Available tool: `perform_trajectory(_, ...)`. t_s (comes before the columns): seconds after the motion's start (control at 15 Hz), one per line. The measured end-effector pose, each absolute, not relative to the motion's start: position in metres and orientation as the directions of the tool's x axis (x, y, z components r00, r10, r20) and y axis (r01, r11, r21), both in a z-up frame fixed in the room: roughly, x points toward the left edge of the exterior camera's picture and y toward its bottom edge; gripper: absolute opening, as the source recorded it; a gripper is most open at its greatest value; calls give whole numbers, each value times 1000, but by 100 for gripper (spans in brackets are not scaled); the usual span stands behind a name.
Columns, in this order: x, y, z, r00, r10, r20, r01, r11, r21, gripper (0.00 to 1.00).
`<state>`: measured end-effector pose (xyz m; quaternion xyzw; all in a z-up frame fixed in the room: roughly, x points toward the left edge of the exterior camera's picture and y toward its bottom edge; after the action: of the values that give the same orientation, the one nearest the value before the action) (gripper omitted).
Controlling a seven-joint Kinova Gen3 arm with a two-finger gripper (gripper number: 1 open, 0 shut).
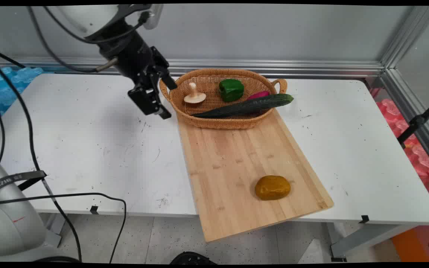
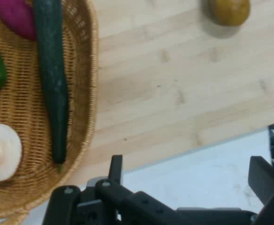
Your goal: Pick up the potato from the cutting board
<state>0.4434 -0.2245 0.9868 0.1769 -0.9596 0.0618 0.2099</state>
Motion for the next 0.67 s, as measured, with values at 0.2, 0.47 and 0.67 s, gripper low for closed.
perform_trajectory(0.2, 442, -215, 987, -845, -310, 436, -359, 933, -31, 100)
perform_trajectory(0.47, 425, -208, 983, -825, -320, 465, -366, 931, -8, 100)
perform_trajectory(0.67, 398, -206, 971, -802, -345, 488, -383, 923, 23, 100)
